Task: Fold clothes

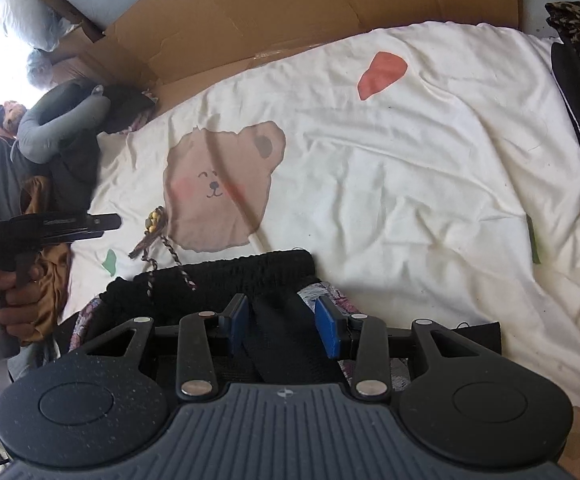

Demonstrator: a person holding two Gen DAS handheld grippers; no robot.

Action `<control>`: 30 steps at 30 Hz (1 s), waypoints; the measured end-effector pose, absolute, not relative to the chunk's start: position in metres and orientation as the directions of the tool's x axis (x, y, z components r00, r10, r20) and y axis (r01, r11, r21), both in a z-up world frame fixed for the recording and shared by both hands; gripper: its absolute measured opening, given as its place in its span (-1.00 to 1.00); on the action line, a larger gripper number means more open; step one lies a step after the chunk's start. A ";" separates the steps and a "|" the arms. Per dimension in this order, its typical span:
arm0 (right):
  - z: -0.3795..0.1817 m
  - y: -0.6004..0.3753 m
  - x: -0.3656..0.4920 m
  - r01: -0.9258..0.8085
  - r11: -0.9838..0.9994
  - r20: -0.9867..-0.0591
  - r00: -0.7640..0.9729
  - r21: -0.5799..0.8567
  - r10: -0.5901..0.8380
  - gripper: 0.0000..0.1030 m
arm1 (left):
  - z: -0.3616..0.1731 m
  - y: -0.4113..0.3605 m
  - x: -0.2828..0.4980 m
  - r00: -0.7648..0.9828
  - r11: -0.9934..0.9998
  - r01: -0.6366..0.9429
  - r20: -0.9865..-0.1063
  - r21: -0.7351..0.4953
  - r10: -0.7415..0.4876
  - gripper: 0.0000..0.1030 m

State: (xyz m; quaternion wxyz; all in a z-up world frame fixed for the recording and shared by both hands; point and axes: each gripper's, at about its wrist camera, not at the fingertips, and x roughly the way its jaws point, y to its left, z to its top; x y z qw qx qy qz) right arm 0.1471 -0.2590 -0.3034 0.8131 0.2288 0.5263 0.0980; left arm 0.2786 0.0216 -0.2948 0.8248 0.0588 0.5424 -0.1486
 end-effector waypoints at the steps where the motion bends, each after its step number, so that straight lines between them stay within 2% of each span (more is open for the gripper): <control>1: -0.305 -0.258 0.148 0.079 0.876 -0.812 0.424 0.476 0.402 -0.15 | -0.299 0.021 0.278 0.364 0.950 0.305 -0.914 -0.063 -0.177 0.00; 14: -0.319 -0.245 0.148 0.036 0.897 -0.821 0.421 0.441 0.386 -0.14 | -0.330 0.002 0.276 0.340 0.950 0.300 -0.922 -0.081 -0.186 0.00; 25: -0.323 -0.243 0.145 0.029 0.901 -0.827 0.411 0.432 0.383 -0.14 | -0.346 0.002 0.279 0.363 0.970 0.230 -0.918 -0.079 -0.161 -0.06; 29: -0.325 -0.242 0.144 0.032 0.902 -0.830 0.406 0.430 0.382 -0.14 | -0.356 0.006 0.278 0.350 0.979 0.189 -0.927 -0.073 -0.137 -0.28; 30: -0.326 -0.242 0.144 0.033 0.902 -0.831 0.405 0.430 0.382 -0.14 | -0.357 0.007 0.278 0.352 0.981 0.179 -0.926 -0.080 -0.140 -0.28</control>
